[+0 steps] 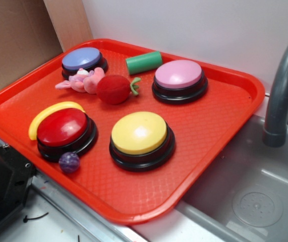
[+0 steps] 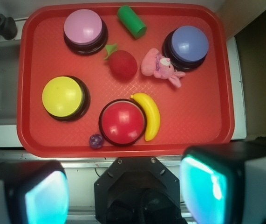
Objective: Push the purple button.
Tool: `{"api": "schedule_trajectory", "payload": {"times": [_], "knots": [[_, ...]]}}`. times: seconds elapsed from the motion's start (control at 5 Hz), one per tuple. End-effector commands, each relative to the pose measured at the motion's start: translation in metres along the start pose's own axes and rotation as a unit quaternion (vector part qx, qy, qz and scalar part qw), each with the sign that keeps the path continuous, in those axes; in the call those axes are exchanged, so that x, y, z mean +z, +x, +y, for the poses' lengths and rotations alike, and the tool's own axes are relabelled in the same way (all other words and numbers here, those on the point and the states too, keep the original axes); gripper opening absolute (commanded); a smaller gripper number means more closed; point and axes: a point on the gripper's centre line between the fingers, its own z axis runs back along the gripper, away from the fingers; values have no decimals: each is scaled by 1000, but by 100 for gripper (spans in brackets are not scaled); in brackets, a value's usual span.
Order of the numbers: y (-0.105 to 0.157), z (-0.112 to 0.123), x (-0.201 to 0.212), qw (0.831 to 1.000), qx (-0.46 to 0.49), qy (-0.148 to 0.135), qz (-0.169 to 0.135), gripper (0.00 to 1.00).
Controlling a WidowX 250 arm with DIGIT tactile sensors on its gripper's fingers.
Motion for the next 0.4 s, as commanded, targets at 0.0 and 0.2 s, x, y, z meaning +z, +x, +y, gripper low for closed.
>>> {"api": "schedule_trajectory", "payload": {"times": [0.0, 0.2], "knots": [[0, 0, 0, 1000, 0, 0, 0, 100], [45, 28, -30, 992, 123, 24, 0, 100]]}}
